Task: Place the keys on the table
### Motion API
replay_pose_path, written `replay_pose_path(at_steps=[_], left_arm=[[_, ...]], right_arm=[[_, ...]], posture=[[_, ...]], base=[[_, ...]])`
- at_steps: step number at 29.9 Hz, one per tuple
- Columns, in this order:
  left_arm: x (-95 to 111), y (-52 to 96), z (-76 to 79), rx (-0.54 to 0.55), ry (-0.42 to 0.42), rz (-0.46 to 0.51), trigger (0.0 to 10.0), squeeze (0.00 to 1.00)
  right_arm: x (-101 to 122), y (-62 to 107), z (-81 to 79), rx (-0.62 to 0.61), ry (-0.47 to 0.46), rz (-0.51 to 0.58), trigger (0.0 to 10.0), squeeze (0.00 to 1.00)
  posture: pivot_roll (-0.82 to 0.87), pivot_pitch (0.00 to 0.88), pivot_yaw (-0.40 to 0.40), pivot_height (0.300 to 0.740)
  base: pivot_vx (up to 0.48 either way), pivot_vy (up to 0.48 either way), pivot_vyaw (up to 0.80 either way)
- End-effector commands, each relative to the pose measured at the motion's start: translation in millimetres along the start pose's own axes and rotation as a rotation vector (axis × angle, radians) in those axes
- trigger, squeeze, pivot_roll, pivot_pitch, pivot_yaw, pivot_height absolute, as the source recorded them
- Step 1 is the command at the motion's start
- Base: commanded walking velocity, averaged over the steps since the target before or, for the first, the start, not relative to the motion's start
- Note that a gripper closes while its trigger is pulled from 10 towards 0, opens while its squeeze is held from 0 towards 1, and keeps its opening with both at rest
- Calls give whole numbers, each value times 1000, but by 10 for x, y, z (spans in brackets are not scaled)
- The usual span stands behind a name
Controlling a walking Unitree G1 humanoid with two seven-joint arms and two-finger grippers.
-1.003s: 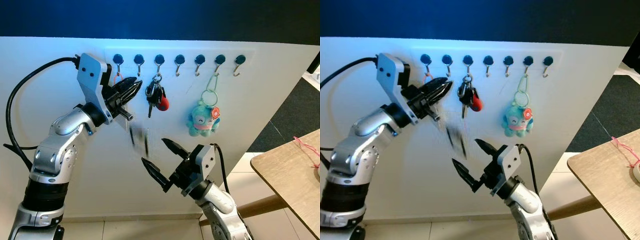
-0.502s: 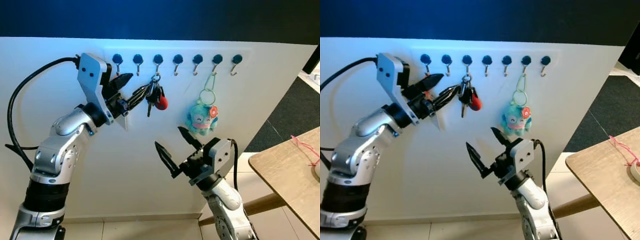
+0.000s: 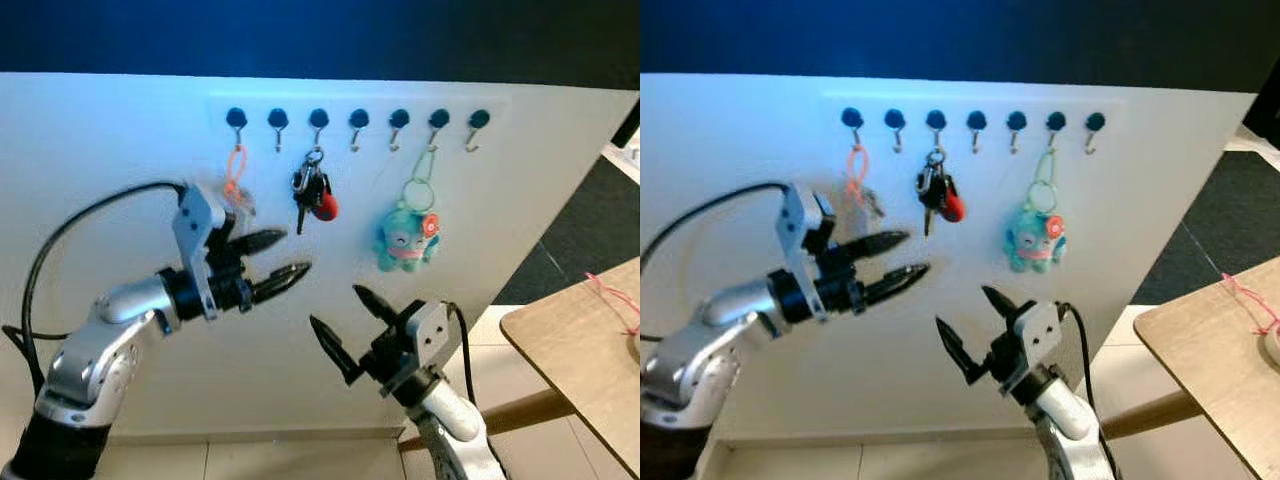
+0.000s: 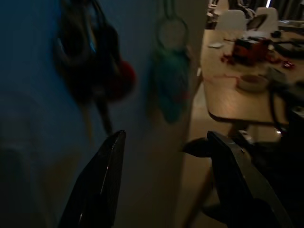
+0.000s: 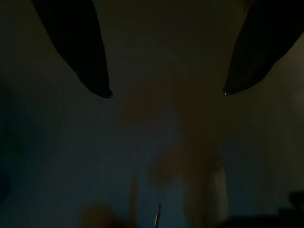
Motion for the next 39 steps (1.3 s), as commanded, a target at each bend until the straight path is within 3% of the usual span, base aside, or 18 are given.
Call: replay_pose_path(at_steps=[1, 10, 14, 17, 19, 20, 22, 28, 29, 30, 31, 36, 39], left_arm=[[14, 44, 71, -45, -30, 2, 10000, 0], [-232, 150, 302, -98, 115, -23, 10000, 0], [-701, 238, 463, -32, 198, -165, 10000, 0], [-887, 245, 479, 90, 185, -193, 10000, 0], [-873, 225, 485, 118, 176, -171, 10000, 0], [-803, 160, 477, 193, 122, -109, 10000, 0], [-782, 123, 456, 274, 69, -82, 10000, 0], [-802, 116, 553, 345, 77, -60, 10000, 0], [-798, 136, 543, 376, 60, -61, 10000, 0], [-800, 148, 535, 399, 44, -58, 10000, 0], [-794, 157, 527, 420, 46, -50, 10000, 0], [-724, 162, 496, 465, 33, -15, 10000, 0], [-662, 139, 469, 479, 20, 2, 10000, 0]], right_arm=[[-74, 65, 4, -9, -3, -22, 10000, 0], [-323, 244, 137, -107, -39, -104, 10000, 0], [-598, 451, 335, -248, -41, -230, 10000, 0], [-488, 483, 409, -309, -22, -153, 10000, 0], [-411, 473, 425, -322, 1, -110, 10000, 0], [-265, 474, 470, -367, 65, -36, 10000, 0], [-154, 489, 497, -405, 106, 20, 10000, 0], [75, 547, 401, -393, 179, 126, 10000, 0], [156, 559, 342, -374, 194, 162, 10000, 114], [205, 566, 304, -363, 205, 184, 10000, 114], [267, 566, 265, -352, 218, 210, 10000, 1000], [441, 505, 205, -362, 254, 288, 10000, 1000], [563, 444, 248, -411, 299, 325, 10000, 1000]], posture=[[33, 57, -29, 740], [35, 52, -25, 740], [46, 54, -28, 740], [40, 53, -28, 740], [37, 54, -27, 740], [40, 56, -28, 740], [38, 61, -27, 740], [21, 71, -23, 740], [17, 72, -21, 740], [17, 72, -21, 740], [10, 74, -17, 740], [-5, 73, 1, 740], [-9, 72, 11, 740]], base=[[0, 0, 0], [0, 0, 0], [0, 0, 0], [0, 0, 0], [0, 0, 0], [0, 0, 0], [0, 0, 0], [0, 0, 0], [0, 0, 0], [0, 0, 0], [0, 0, 0], [0, 0, 0], [0, 0, 0]])
Point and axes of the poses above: a point about 5 cm out from each wrist's last joint towards the gripper, its own y axis pointing back from the gripper into the wrist, its own x axis along the axis of the wrist's last joint, z = x × y, the point moved 1 cm from there along -y, pointing out of the wrist towards the gripper, and after that the axes turned 13 degrees about -y, right-handed, at the moved point
